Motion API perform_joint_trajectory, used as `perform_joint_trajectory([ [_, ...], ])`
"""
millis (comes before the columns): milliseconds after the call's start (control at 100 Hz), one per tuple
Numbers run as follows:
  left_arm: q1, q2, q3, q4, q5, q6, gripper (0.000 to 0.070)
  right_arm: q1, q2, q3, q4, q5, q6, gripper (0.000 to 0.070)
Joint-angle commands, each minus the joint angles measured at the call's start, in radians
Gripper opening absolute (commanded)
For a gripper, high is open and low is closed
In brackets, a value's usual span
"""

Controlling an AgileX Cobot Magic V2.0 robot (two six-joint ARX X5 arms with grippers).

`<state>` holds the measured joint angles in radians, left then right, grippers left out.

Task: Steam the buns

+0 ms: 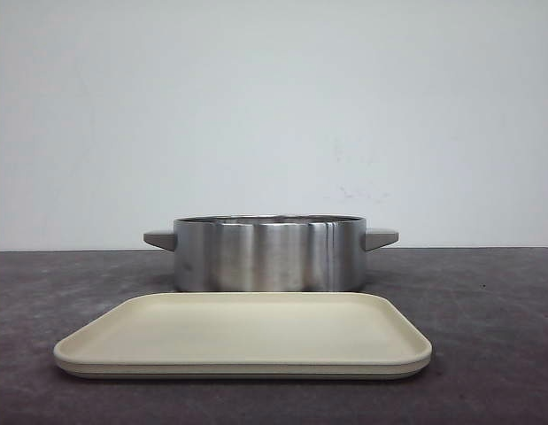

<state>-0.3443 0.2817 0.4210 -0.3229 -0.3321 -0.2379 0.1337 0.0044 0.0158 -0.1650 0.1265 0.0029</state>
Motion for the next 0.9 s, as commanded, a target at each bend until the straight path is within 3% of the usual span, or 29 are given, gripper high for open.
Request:
perform_joint_trajectory([
  [0, 0.019, -0.026, -0.048, 0.089, 0.015, -0.015, 0.0000, 0.001, -0.001, -0.003, 0.007, 0.003, -0.007, 0.0013],
  [260, 0.123, -0.134, -0.187, 0.136, 0.029, 0.050, 0.0000, 0.001, -0.001, -0.003, 0.007, 0.003, -0.007, 0.0013],
  [430, 0.196, -0.212, -0.245, 0.135, 0.149, 0.050, 0.0000, 0.001, -0.001, -0.003, 0.007, 0.003, -0.007, 0.0014],
  [890, 0.243, -0.279, -0.398, 0.135, 0.187, 0.004, 0.0000, 0.001, -0.001, -0.003, 0.007, 0.003, -0.007, 0.0013],
])
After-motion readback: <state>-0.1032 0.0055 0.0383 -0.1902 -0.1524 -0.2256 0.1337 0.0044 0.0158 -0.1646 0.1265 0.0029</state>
